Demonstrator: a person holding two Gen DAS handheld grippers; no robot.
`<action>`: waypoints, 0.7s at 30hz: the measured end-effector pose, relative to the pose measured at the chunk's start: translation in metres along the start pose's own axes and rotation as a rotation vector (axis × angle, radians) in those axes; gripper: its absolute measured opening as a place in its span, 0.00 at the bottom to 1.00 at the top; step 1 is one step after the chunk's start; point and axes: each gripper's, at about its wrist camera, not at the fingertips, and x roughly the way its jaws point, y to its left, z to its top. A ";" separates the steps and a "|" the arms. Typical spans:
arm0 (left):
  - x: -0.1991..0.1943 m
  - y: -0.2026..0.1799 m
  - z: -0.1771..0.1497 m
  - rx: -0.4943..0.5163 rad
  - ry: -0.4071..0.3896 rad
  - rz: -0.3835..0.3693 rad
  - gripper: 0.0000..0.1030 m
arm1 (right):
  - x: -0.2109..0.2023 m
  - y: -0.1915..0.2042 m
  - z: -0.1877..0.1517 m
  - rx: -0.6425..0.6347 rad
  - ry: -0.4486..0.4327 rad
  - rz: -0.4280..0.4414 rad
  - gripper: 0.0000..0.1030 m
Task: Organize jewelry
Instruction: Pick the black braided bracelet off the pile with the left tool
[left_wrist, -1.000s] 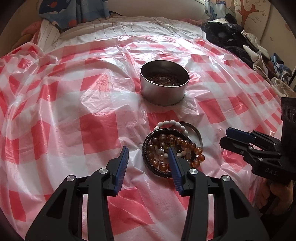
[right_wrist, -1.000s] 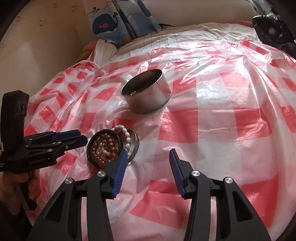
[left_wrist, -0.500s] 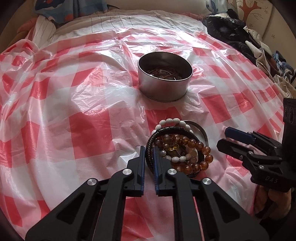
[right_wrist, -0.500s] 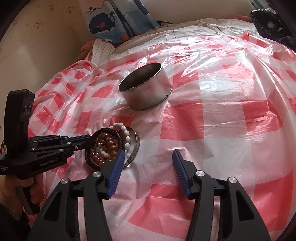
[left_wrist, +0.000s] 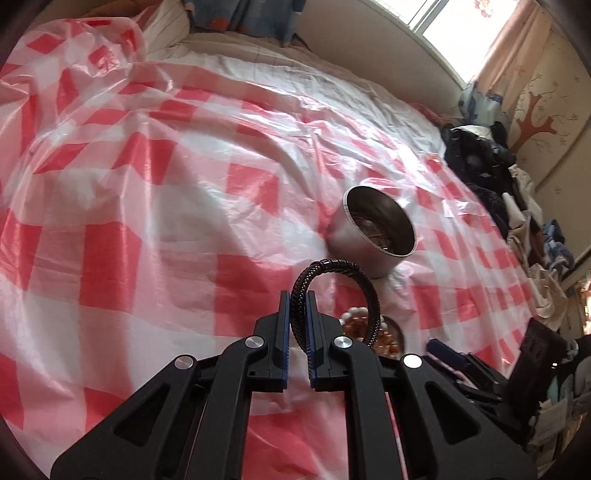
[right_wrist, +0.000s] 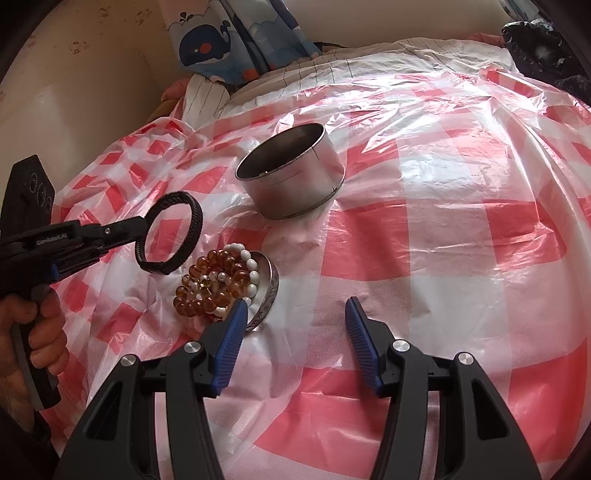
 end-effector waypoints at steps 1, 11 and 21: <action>0.002 0.002 0.000 -0.009 0.008 0.003 0.07 | -0.001 0.003 0.000 -0.010 -0.007 0.006 0.52; 0.020 0.011 -0.003 0.031 0.043 0.133 0.14 | 0.022 0.042 0.015 -0.127 0.019 0.093 0.48; 0.018 -0.011 -0.005 0.171 -0.015 0.235 0.34 | 0.037 0.039 0.014 -0.119 0.072 0.094 0.12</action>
